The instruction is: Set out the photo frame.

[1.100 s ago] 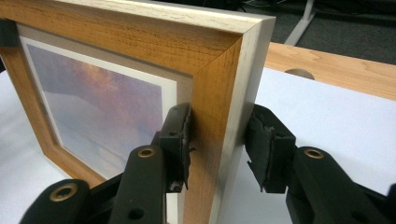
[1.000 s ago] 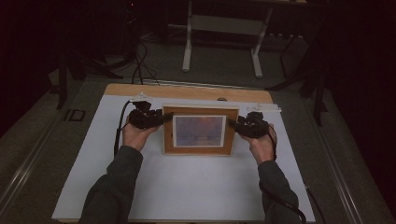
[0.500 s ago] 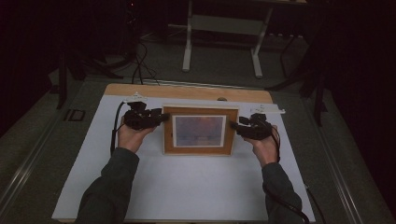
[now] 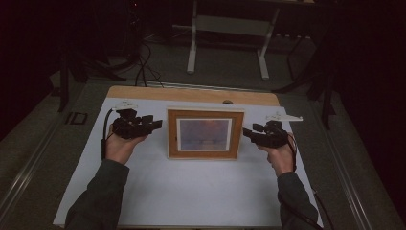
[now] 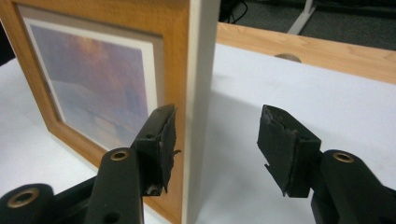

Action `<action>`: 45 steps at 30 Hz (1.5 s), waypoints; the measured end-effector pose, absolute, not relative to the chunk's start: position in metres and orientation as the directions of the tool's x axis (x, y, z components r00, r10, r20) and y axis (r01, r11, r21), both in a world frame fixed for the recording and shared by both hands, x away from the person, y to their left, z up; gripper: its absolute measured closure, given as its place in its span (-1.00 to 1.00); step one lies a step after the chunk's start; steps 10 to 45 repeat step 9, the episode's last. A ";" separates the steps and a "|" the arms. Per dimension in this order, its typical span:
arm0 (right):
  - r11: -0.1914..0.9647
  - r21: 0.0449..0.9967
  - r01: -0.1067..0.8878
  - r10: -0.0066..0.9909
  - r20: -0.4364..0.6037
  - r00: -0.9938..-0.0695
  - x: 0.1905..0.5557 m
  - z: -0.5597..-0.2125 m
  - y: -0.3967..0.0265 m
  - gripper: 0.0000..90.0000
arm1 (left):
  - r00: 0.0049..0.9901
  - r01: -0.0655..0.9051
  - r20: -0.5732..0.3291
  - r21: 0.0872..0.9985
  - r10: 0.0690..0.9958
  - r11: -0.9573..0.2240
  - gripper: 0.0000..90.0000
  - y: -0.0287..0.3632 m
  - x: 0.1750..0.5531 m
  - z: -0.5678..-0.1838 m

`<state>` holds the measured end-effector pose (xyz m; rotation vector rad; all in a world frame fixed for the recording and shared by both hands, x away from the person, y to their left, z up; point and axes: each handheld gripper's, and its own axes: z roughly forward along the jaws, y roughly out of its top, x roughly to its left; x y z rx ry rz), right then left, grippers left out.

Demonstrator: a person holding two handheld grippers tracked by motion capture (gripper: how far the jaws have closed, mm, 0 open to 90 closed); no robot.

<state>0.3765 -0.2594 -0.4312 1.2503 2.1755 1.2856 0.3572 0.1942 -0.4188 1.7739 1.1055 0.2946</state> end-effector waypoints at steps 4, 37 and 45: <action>0.213 0.819 0.532 0.815 0.152 -0.560 0.374 -0.435 -0.264 0.02 | 0.537 0.558 -0.263 0.823 0.801 -0.104 0.13 0.202 0.348 -0.424; 0.224 0.806 0.548 0.817 0.151 -0.556 0.372 -0.442 -0.270 0.02 | 0.511 0.575 -0.224 0.807 0.830 -0.136 0.12 0.211 0.336 -0.438; 0.224 0.806 0.548 0.817 0.151 -0.556 0.372 -0.442 -0.270 0.02 | 0.511 0.575 -0.224 0.807 0.830 -0.136 0.12 0.211 0.336 -0.438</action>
